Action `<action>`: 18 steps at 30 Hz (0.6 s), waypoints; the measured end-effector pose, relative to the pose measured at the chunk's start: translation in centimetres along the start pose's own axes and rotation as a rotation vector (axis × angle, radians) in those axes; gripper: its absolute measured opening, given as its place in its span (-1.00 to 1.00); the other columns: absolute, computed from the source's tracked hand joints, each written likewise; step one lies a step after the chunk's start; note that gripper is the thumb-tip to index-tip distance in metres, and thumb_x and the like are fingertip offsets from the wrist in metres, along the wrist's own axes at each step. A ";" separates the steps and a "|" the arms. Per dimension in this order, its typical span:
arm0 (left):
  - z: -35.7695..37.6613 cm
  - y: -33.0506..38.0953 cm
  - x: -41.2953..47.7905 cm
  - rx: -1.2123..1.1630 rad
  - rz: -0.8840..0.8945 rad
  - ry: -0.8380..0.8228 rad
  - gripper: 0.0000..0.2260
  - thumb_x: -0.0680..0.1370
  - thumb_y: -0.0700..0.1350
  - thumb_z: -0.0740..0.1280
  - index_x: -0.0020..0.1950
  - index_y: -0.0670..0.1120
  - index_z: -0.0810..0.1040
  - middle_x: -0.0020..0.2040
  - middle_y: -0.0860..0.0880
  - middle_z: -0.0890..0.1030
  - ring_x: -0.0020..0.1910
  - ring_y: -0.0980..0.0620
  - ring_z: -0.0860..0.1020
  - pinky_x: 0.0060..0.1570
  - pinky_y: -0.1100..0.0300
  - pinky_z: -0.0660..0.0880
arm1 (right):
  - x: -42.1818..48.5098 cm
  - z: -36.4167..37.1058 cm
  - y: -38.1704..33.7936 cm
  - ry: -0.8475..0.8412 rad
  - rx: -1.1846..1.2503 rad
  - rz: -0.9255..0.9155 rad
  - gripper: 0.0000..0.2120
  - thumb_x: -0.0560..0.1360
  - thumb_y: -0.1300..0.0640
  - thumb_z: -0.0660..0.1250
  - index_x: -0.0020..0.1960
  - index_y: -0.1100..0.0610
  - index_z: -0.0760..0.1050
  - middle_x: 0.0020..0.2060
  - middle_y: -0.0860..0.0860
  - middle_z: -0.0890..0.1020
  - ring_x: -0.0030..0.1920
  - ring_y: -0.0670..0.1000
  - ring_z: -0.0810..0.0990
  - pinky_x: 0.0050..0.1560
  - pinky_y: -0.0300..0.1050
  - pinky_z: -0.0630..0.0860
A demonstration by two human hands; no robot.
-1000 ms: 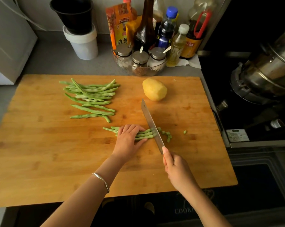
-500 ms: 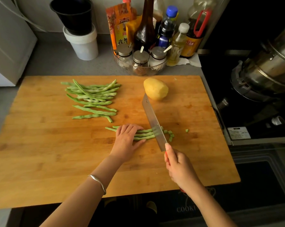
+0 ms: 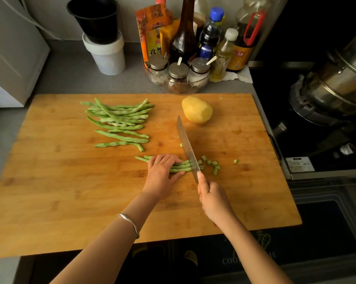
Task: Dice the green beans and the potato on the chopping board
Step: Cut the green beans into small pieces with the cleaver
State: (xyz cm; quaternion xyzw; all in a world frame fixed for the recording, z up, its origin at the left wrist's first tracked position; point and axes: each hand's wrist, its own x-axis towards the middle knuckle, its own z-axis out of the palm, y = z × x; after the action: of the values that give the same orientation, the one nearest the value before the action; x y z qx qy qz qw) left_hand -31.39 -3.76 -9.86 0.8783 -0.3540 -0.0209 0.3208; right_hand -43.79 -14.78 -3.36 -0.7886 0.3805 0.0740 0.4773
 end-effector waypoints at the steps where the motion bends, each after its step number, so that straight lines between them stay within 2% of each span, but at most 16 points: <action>1: 0.0 0.1 0.0 -0.001 0.000 -0.001 -0.77 0.46 0.04 0.42 0.09 0.03 0.57 0.07 0.09 0.59 0.13 0.02 0.47 0.21 0.20 0.09 | 0.1 -0.1 -0.2 0.001 -0.022 -0.008 -0.49 0.59 -0.28 -0.04 -0.33 0.03 0.34 -0.48 -0.06 0.40 -0.46 -0.05 0.38 -0.39 -0.16 0.30; 5: -0.1 0.4 -0.2 0.015 -0.001 -0.009 -0.76 0.46 0.03 0.42 0.10 0.03 0.56 0.07 0.08 0.59 0.13 0.00 0.48 0.21 0.16 0.12 | 0.0 -0.4 -0.2 0.015 -0.053 -0.030 -0.51 0.61 -0.25 -0.04 -0.32 0.01 0.34 -0.47 -0.08 0.40 -0.45 -0.08 0.39 -0.40 -0.23 0.28; 9: -0.2 0.7 -0.4 0.036 0.004 0.003 -0.75 0.48 0.05 0.39 0.12 0.03 0.53 0.08 0.08 0.56 0.13 0.00 0.48 0.21 0.19 0.10 | -0.7 -1.5 1.2 0.059 0.107 -0.001 -0.45 0.52 -0.34 -0.01 -0.37 0.08 0.33 -0.61 -0.09 0.33 -0.56 -0.09 0.31 -0.44 -0.16 0.24; 11: -0.4 0.7 -0.3 0.056 -0.001 -0.031 -0.71 0.49 0.11 0.36 0.16 0.05 0.50 0.13 0.09 0.53 0.17 0.02 0.44 0.28 0.16 0.07 | -0.9 -2.4 1.4 0.070 0.161 -0.002 -0.44 0.47 -0.36 -0.02 -0.35 0.10 0.31 -0.62 -0.10 0.30 -0.59 -0.12 0.27 -0.46 -0.18 0.21; 15: -1.1 1.5 0.8 0.111 -0.046 -0.118 -0.56 0.53 0.27 0.19 0.29 0.06 0.42 0.24 0.09 0.47 0.30 0.05 0.32 0.38 0.05 0.00 | -1.4 -3.5 1.1 0.033 0.265 -0.001 -0.49 0.58 -0.24 0.05 -0.32 0.13 0.30 -0.57 -0.06 0.27 -0.60 -0.08 0.23 -0.57 -0.25 0.17; 18: -1.4 2.3 2.7 0.131 -0.097 -0.181 -0.51 0.61 0.21 0.01 0.48 0.02 0.26 0.41 0.02 0.38 0.44 0.01 0.18 0.42 0.03 -0.12 | -1.9 -4.1 0.6 0.006 0.338 -0.008 -0.51 0.61 -0.18 0.06 -0.33 0.14 0.27 -0.58 -0.05 0.24 -0.63 -0.09 0.19 -0.62 -0.27 0.14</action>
State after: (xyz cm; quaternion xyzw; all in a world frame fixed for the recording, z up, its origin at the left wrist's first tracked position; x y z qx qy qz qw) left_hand -30.40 -6.00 -6.93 0.9079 -0.3392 -0.0926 0.2281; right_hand -46.56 -17.23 -0.67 -0.6987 0.3859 0.0047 0.6023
